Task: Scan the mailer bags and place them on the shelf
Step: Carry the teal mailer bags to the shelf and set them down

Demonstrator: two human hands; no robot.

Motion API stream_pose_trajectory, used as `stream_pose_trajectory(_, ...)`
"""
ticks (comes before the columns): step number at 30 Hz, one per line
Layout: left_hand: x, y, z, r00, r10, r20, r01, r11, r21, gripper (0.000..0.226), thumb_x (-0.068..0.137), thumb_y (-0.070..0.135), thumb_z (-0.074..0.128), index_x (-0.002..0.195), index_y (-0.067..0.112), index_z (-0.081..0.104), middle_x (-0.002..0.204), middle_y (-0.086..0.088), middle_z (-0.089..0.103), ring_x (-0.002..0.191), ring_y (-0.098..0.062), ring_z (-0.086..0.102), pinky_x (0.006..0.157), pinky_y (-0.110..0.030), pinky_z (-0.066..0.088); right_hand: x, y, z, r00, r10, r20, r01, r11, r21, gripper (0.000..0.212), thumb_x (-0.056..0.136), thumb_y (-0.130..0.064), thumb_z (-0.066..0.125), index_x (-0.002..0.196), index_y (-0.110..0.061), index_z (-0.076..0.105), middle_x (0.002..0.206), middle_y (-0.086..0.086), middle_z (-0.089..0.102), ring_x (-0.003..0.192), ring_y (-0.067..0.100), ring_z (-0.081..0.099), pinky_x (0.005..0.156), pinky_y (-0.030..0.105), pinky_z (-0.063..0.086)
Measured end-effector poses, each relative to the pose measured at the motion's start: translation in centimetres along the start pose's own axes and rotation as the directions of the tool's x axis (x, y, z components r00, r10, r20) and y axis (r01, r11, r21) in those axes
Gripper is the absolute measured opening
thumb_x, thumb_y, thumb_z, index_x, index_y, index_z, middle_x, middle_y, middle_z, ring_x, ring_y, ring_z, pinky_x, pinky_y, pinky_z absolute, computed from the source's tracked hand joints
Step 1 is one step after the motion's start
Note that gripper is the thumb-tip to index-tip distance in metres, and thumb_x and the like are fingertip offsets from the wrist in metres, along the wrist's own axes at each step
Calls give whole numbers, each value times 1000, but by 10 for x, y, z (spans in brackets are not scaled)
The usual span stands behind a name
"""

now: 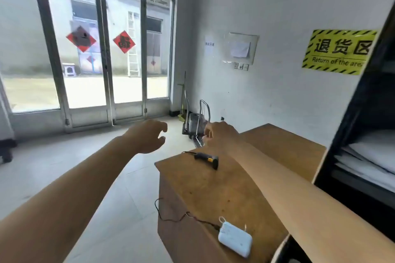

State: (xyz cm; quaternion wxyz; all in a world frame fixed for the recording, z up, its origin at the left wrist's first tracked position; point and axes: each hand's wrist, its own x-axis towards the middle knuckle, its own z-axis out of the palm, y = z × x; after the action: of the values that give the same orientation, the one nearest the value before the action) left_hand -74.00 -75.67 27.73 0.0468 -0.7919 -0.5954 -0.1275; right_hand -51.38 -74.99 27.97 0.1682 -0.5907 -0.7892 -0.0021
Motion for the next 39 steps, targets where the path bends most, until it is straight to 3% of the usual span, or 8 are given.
stream_pose_trajectory(3, 40, -65, -2, 1000, -14, -16, 15, 997, 81, 35, 94, 34, 46, 128, 26, 49, 126, 1, 57, 115, -22, 55, 93, -34, 45, 82, -34, 31, 996, -79, -38, 81, 995, 56, 20, 87, -28, 52, 99, -17, 63, 93, 0, 68, 91, 22, 63, 91, 40, 47)
stream_pose_trajectory(9, 128, -189, -24, 998, -65, 25, 57, 970, 236, 30, 93, 28, 42, 120, 21, 53, 124, -5, 58, 112, -25, 56, 92, -33, 44, 242, -99, 61, 981, -183, -71, 185, 982, 30, 25, 90, -27, 50, 108, -15, 63, 104, 4, 68, 100, 24, 60, 82, 31, 43)
stream_pose_trajectory(15, 203, -309, -27, 991, -136, -10, 135, 969, 208, 31, 93, 32, 46, 123, 23, 52, 118, -2, 60, 109, -23, 57, 90, -32, 43, 373, -162, 107, 960, -266, -85, 264, 964, -31, 23, 91, -25, 49, 100, -12, 65, 99, 4, 68, 97, 24, 60, 81, 30, 34)
stream_pose_trajectory(20, 296, -414, 6, 989, -148, 27, 143, 979, 146, 27, 92, 35, 50, 115, 21, 57, 114, -3, 60, 103, -23, 59, 86, -32, 45, 484, -184, 159, 977, -191, -95, 192, 981, 2, 18, 89, -22, 51, 95, -13, 65, 92, 2, 68, 88, 21, 59, 85, 31, 39)
stream_pose_trajectory(26, 455, -506, 9, 999, -4, 46, -3, 988, 155, 28, 91, 35, 53, 114, 19, 58, 118, -4, 59, 106, -22, 58, 92, -34, 48, 625, -172, 188, 999, -42, -6, 42, 998, -40, 19, 87, -21, 51, 98, -13, 64, 97, 5, 68, 94, 24, 62, 83, 33, 41)
stream_pose_trajectory(30, 576, -508, 7, 991, 127, -31, -124, 987, 98, 26, 90, 33, 53, 114, 22, 56, 115, -1, 58, 112, -22, 54, 88, -32, 42, 677, -133, 191, 996, 86, -26, -87, 995, -56, 22, 89, -25, 51, 103, -13, 64, 100, 5, 69, 95, 26, 62, 85, 32, 42)
stream_pose_trajectory(34, 680, -452, 54, 940, 340, -30, -341, 937, -69, 23, 88, 31, 55, 110, 23, 59, 105, 0, 60, 97, -20, 56, 82, -29, 43, 710, -58, 189, 956, 288, -51, -292, 950, -114, 22, 89, -26, 51, 101, -13, 65, 104, 8, 69, 98, 27, 62, 84, 32, 44)
stream_pose_trajectory(39, 797, -374, 115, 859, 505, -84, -511, 852, -112, 24, 88, 33, 56, 109, 22, 59, 107, 0, 59, 102, -21, 59, 80, -28, 38, 758, 39, 175, 875, 464, -141, -484, 848, -216, 28, 91, -28, 51, 109, -11, 63, 111, 8, 67, 103, 28, 60, 86, 34, 44)
